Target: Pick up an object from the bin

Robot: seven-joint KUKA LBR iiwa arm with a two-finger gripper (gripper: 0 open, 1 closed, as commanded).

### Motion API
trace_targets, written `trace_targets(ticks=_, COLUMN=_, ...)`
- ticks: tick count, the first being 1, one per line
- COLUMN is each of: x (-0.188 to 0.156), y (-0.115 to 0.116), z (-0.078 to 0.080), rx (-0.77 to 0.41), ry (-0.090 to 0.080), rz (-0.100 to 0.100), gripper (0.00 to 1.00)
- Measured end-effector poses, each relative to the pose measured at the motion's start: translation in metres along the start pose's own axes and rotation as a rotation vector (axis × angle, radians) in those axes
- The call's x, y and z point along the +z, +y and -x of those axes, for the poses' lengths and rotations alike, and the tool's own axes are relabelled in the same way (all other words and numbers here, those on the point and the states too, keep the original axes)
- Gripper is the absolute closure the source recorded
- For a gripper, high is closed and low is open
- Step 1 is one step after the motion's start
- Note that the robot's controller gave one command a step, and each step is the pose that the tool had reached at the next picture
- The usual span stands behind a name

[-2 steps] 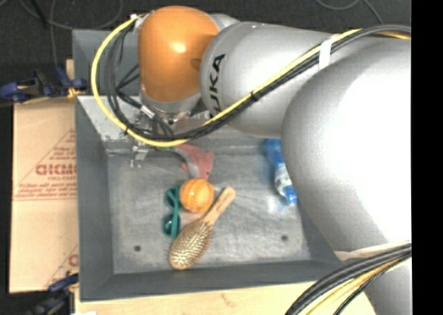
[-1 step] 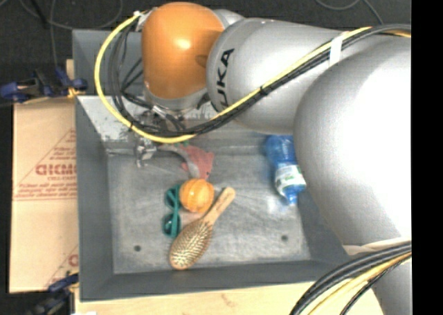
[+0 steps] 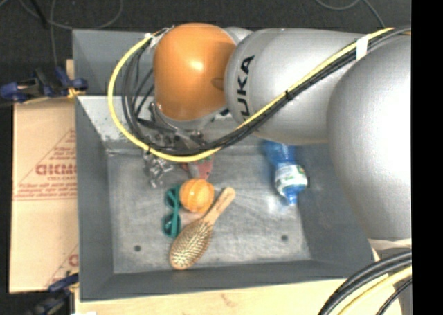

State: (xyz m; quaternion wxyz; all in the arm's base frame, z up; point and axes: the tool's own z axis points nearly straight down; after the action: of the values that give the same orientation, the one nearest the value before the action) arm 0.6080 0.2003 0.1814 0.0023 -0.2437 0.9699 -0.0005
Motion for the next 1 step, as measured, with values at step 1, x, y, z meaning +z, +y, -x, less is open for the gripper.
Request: trace_targets(ticks=1, x=0.0051, y=0.0074, z=-0.0317, rx=0.123, ry=0.000, rz=0.003, gripper=1.00)
